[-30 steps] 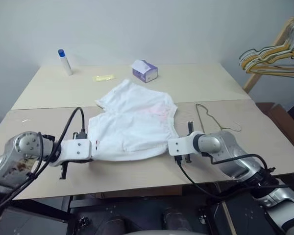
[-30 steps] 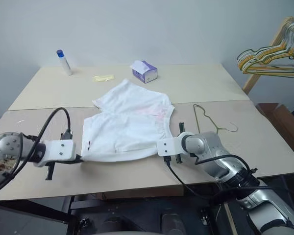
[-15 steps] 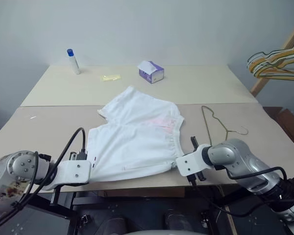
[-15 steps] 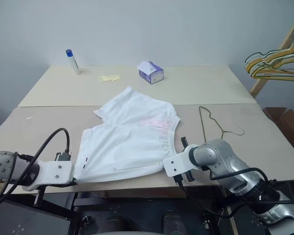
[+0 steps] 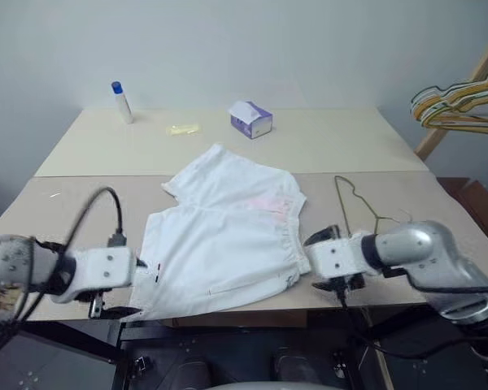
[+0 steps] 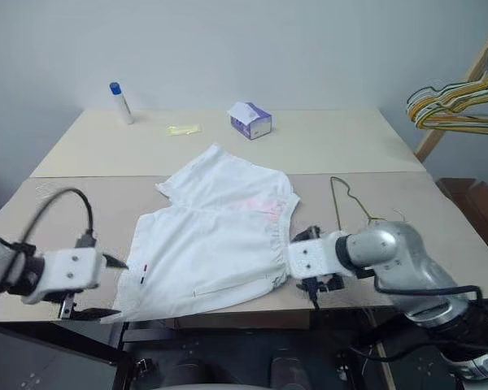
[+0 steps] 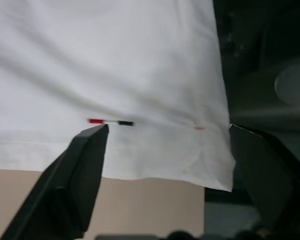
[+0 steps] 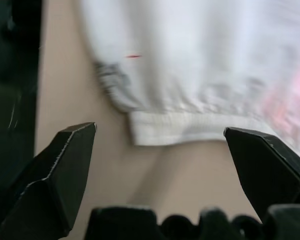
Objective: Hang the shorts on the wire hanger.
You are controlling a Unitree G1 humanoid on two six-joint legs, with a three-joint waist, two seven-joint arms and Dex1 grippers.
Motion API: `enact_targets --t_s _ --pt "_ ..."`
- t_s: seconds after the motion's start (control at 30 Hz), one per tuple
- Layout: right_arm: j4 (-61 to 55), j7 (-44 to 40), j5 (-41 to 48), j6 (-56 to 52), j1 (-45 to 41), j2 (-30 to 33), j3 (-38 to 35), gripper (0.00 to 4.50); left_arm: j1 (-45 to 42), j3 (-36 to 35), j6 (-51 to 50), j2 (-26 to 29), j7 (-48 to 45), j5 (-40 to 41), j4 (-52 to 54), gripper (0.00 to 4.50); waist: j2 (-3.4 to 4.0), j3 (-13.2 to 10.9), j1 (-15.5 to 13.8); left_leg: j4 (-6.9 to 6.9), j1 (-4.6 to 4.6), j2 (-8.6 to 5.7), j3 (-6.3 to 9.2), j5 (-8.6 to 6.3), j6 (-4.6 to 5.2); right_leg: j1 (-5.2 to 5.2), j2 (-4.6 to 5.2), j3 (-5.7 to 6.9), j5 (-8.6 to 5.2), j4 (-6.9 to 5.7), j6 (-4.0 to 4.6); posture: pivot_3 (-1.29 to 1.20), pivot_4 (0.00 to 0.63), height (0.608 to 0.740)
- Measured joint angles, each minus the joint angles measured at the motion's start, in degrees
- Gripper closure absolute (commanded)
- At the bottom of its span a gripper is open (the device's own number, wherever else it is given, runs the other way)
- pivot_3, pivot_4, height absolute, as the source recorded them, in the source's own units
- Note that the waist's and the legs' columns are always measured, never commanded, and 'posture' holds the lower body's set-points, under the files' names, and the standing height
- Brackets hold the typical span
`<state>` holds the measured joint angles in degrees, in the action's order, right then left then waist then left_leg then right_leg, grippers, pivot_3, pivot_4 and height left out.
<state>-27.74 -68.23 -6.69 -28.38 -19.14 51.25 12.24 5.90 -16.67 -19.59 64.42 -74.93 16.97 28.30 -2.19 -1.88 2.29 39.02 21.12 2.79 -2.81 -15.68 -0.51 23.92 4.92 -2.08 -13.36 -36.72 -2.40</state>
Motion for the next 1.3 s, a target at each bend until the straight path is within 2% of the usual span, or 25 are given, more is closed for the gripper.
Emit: enact_targets --t_s 0.07,0.17,0.27,0.4,0.5,0.63,0.97,1.07,1.3 --pt "1.35 3.3 1.44 -7.89 -1.94 -2.3 -3.09 0.0 -5.08 -0.14 -0.33 -4.84 2.47 4.2 -0.39 0.02 -0.02 0.01 0.0 0.0 -0.04 -0.01 0.01 0.0 0.0 -0.06 0.0 0.0 0.0 -0.01 0.01 -0.04 0.0 0.74" --pt "6.08 9.61 1.81 -17.91 -5.56 -7.07 -5.59 0.0 -9.54 1.43 -0.36 -8.83 5.5 5.91 -1.42 0.02 -0.05 0.04 0.26 0.0 -0.02 -0.02 0.02 0.0 0.0 -0.08 -0.02 -0.03 0.02 0.0 0.02 -0.04 0.0 0.74" --pt "14.68 18.82 1.83 -29.52 -10.85 -15.09 -8.19 0.0 -12.44 4.94 0.01 -12.96 9.06 5.65 -3.0 0.02 -0.04 0.06 0.8 -0.01 0.0 -0.03 0.02 0.0 0.0 -0.04 -0.04 -0.11 0.04 -0.01 0.03 -0.04 0.0 0.74" --pt "24.93 29.38 2.37 -38.41 -16.46 -24.38 -14.01 0.0 -13.15 7.56 0.6 -14.94 10.86 5.29 -4.05 0.02 -0.04 0.06 1.54 -0.04 0.07 -0.03 0.03 0.0 0.0 0.08 -0.05 -0.14 0.04 -0.04 0.02 -0.06 0.0 0.74" --pt "31.62 37.12 2.31 -38.84 -17.95 -28.52 -15.92 0.0 -13.44 8.88 0.46 -15.3 11.42 5.59 -4.04 0.02 -0.03 0.06 1.86 -0.06 0.1 -0.03 0.04 0.0 0.0 0.09 -0.05 -0.14 0.04 -0.02 0.01 -0.07 0.0 0.74" --pt "38.4 42.42 2.64 -37.02 -17.96 -30.62 -16.13 0.0 -14.33 10.1 0.59 -15.31 11.47 5.55 -4.09 0.02 -0.01 0.05 2.1 -0.05 0.1 -0.03 0.04 0.0 0.0 0.09 -0.05 -0.16 0.05 -0.03 0.0 -0.07 0.0 0.74" --pt "46.59 47.31 7.08 -33.54 -18.01 -30.98 -20.08 0.0 -15.31 11.23 0.85 -15.52 11.85 5.86 -3.39 0.02 0.0 0.06 4.49 -0.06 0.07 -0.03 0.08 0.0 0.0 0.06 -0.05 -0.21 0.06 -0.04 -0.02 -0.06 0.0 0.74" --pt "47.17 47.13 7.68 -33.54 -18.09 -30.23 -18.98 0.56 -15.37 11.24 0.88 -15.52 11.69 5.91 -3.34 0.0 0.01 0.07 5.0 -0.06 0.03 -0.03 0.11 0.0 0.0 0.0 -0.05 -0.21 0.06 -0.03 -0.03 -0.06 0.0 0.74" --pt "47.67 47.56 8.0 -33.57 -18.04 -29.55 -18.26 2.99 -15.4 11.39 2.01 -16.45 11.4 6.59 -3.34 0.0 -0.04 0.12 5.13 -0.06 0.0 -0.03 0.14 0.0 0.0 -0.05 -0.06 -0.2 0.05 -0.02 -0.04 -0.07 0.0 0.74"
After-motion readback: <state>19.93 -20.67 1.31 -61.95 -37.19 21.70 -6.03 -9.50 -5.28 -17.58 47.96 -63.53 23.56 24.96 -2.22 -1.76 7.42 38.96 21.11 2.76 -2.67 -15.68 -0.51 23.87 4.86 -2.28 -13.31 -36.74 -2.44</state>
